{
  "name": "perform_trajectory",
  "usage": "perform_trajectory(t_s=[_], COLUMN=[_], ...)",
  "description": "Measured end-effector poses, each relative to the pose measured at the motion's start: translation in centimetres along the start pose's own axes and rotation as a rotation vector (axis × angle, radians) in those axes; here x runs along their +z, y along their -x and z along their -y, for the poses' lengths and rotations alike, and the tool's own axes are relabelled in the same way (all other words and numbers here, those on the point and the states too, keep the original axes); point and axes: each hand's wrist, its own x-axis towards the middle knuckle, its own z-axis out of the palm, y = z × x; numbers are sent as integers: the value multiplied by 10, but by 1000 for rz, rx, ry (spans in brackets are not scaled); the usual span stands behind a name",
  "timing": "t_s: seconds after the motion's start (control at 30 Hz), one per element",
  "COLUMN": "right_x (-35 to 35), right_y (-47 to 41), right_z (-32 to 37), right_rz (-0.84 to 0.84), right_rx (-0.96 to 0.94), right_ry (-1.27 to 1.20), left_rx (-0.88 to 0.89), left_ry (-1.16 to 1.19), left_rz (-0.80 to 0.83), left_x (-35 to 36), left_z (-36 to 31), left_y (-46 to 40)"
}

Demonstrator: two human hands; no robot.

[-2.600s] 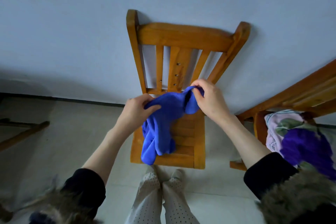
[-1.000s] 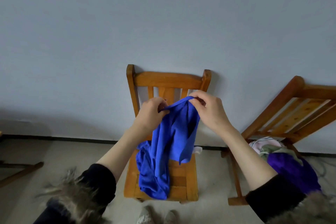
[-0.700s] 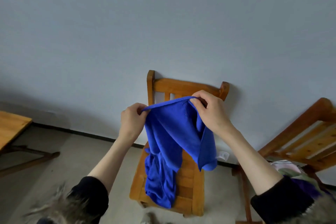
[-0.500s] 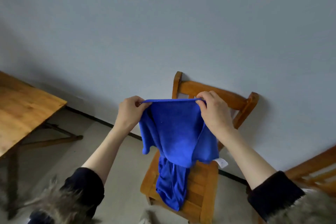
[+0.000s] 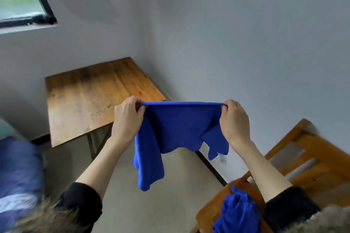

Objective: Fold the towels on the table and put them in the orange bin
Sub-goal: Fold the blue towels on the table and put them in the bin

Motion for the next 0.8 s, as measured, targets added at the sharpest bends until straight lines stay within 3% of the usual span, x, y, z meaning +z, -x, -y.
perform_trajectory(t_s=[0.17, 0.4, 0.8], right_x=[71, 158, 272], right_y=[-27, -65, -144], right_z=[90, 176, 235], right_rz=[62, 98, 185], right_rx=[-76, -139, -268], right_ry=[-143, -301, -311], left_rx=[-220, -462, -418], left_ry=[-185, 24, -85], left_rz=[-62, -237, -244], left_x=[-38, -93, -112], left_z=[101, 207, 311], left_y=[-15, -50, -121])
